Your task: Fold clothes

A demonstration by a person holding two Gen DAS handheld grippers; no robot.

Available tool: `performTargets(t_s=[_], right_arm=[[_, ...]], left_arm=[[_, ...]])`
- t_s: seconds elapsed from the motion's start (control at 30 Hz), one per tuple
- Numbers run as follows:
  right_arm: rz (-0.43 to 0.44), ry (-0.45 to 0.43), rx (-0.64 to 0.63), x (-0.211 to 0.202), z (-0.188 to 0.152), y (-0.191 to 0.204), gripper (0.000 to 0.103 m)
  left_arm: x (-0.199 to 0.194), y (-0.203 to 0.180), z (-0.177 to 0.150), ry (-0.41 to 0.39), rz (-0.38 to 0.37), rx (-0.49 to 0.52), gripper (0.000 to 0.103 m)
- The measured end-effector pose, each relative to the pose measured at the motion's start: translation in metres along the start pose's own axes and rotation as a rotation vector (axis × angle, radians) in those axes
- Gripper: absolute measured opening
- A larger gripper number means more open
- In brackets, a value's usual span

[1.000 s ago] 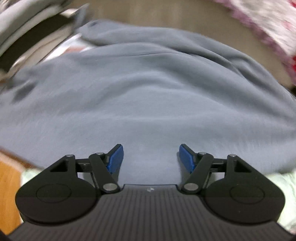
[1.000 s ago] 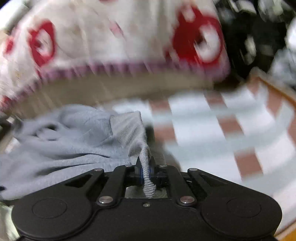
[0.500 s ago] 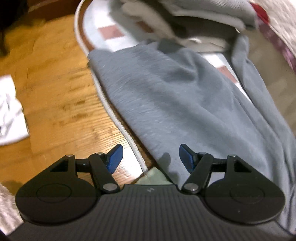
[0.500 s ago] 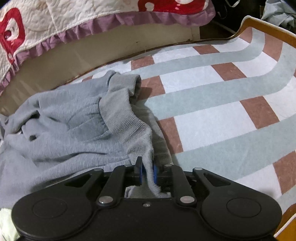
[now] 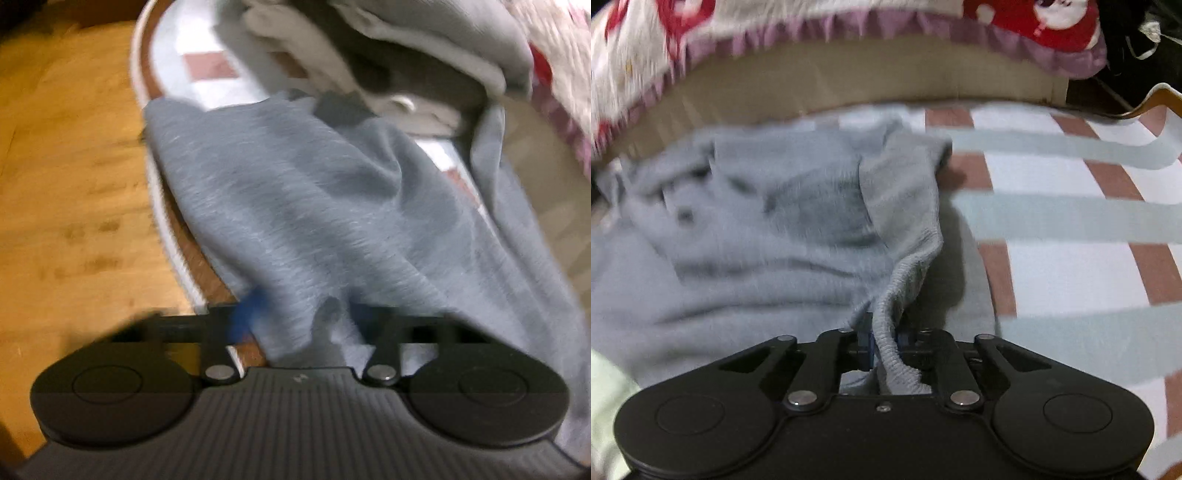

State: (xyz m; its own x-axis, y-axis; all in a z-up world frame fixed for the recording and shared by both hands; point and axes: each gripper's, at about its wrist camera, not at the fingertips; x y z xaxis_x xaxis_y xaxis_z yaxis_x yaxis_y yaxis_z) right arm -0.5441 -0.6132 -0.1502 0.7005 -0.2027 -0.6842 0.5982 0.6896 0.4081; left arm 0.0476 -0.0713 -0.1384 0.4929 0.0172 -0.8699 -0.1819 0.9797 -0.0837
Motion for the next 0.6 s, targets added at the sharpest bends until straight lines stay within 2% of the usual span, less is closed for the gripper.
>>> performTargets(t_s=[0.03,0.07,0.13,0.23,0.33,0.43,0.53,0.6], right_arm=[[0.013,-0.040,0.010,-0.009,0.011,-0.001,0.007],[0.023,-0.077,0.018,-0.018,0.021,-0.001,0.006],[-0.003,-0.091,-0.028,-0.036,0.028,0.005,0.005],[-0.042,-0.111,-0.096,-0.063,0.037,0.015,0.005],[-0.081,-0.131,-0.165,-0.090,0.047,0.025,0.004],[-0.120,-0.151,-0.234,-0.117,0.056,0.035,0.004],[-0.160,-0.171,-0.302,-0.144,0.066,0.045,0.004],[-0.191,-0.166,-0.297,-0.159,0.059,0.040,0.004]], left_arm=[[-0.009,-0.010,0.000,-0.048,0.019,0.073,0.001],[-0.019,-0.021,0.000,-0.096,0.038,0.147,0.001],[-0.048,-0.042,0.001,-0.209,0.056,0.276,0.001],[-0.100,-0.052,0.010,-0.342,0.014,0.315,0.001],[-0.146,-0.045,0.029,-0.421,-0.042,0.301,0.001],[-0.181,-0.029,0.033,-0.449,-0.073,0.316,0.001],[-0.186,-0.017,0.019,-0.396,-0.102,0.391,0.001],[-0.178,-0.016,0.000,-0.366,-0.084,0.458,0.001]])
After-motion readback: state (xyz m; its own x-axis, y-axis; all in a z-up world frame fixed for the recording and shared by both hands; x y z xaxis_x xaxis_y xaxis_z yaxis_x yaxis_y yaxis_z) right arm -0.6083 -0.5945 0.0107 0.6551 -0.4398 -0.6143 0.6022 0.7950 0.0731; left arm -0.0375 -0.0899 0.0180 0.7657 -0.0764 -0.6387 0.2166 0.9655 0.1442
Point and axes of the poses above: each gripper's, at about its wrist camera, not at the fingertips, and x roughly the way its jaws point, y to its left, z to its top, and after that the axes turned 14 degrees about z, right-handed
